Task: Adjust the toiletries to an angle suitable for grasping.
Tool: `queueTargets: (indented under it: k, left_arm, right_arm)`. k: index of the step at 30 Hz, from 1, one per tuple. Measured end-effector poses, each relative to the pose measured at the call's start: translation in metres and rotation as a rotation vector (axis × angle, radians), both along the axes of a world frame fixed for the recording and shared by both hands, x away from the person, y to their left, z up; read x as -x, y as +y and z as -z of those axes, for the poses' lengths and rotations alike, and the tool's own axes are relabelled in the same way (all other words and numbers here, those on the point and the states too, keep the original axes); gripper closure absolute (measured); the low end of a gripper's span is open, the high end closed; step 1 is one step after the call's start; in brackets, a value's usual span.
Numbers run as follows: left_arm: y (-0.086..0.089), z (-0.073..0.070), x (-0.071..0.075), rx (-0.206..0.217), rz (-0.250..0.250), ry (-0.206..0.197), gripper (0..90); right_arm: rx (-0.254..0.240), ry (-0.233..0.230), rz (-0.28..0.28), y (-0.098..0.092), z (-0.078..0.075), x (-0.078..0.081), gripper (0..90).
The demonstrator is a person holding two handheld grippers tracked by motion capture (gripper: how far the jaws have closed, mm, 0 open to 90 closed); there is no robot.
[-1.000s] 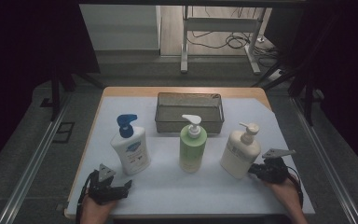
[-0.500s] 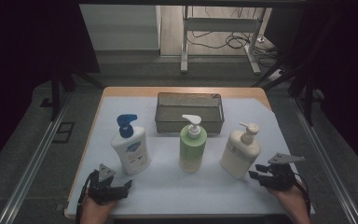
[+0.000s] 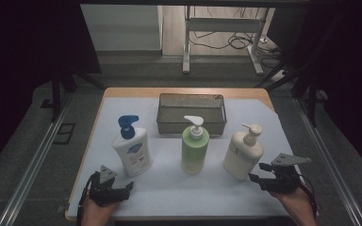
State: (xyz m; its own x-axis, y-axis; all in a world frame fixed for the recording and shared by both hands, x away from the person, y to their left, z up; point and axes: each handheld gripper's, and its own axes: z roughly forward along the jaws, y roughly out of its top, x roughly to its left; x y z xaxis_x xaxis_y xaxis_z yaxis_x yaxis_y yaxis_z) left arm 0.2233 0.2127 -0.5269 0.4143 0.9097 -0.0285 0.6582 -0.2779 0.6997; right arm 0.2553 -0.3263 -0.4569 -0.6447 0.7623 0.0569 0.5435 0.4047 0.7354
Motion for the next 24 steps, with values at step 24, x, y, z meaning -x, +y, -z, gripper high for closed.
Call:
queueTargets:
  k: [24]
  left_arm:
    - [0.000,0.000,0.000,-0.001,0.002,0.002,10.3]
  right_arm:
    - [0.002,-0.050,-0.009,0.025,-0.036,-0.012,23.8]
